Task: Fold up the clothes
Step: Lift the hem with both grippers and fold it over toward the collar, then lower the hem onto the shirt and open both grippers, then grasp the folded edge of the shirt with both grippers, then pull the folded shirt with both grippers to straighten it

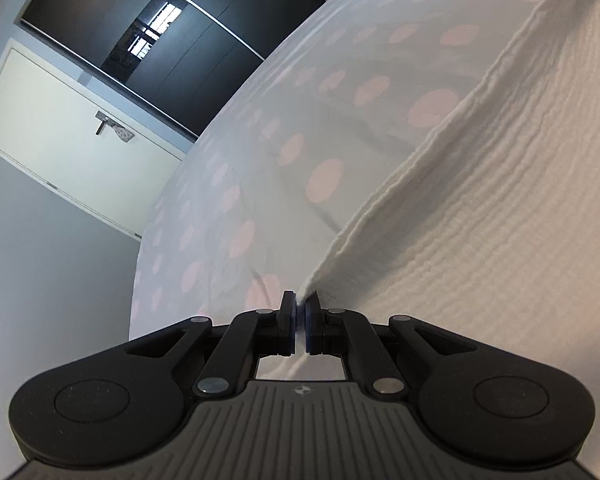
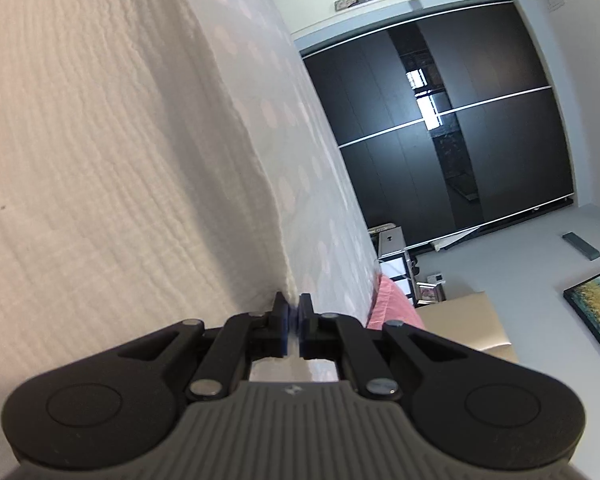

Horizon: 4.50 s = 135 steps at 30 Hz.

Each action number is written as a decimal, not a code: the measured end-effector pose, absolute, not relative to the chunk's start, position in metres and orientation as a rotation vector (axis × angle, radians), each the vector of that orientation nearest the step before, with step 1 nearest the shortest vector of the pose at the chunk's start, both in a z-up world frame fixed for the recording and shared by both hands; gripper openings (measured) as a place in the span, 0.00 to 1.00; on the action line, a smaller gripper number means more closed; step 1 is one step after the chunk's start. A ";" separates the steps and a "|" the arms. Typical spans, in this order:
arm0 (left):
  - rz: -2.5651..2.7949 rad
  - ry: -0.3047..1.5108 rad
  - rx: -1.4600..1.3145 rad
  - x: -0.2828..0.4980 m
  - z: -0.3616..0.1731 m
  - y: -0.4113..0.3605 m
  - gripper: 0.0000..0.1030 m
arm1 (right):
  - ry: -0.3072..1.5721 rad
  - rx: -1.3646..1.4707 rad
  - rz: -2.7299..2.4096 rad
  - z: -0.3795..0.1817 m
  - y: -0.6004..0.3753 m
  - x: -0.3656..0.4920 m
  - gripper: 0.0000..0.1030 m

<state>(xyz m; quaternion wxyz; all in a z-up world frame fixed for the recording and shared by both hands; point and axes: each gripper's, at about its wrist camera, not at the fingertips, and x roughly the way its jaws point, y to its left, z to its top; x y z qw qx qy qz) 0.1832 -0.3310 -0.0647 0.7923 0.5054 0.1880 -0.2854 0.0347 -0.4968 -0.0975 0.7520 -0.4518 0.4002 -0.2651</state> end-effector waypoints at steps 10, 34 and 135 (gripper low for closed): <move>-0.637 0.449 1.093 0.204 -0.123 -0.355 0.05 | 1.034 -0.849 -0.553 -0.158 -0.509 0.051 0.06; -0.583 0.672 0.662 0.162 -0.014 -0.231 0.28 | 1.017 0.069 -0.639 -0.073 -0.512 -0.087 0.37; -0.570 1.366 0.478 -0.046 -0.002 -0.019 0.24 | 1.382 0.591 -0.465 -0.072 -0.331 -0.308 0.27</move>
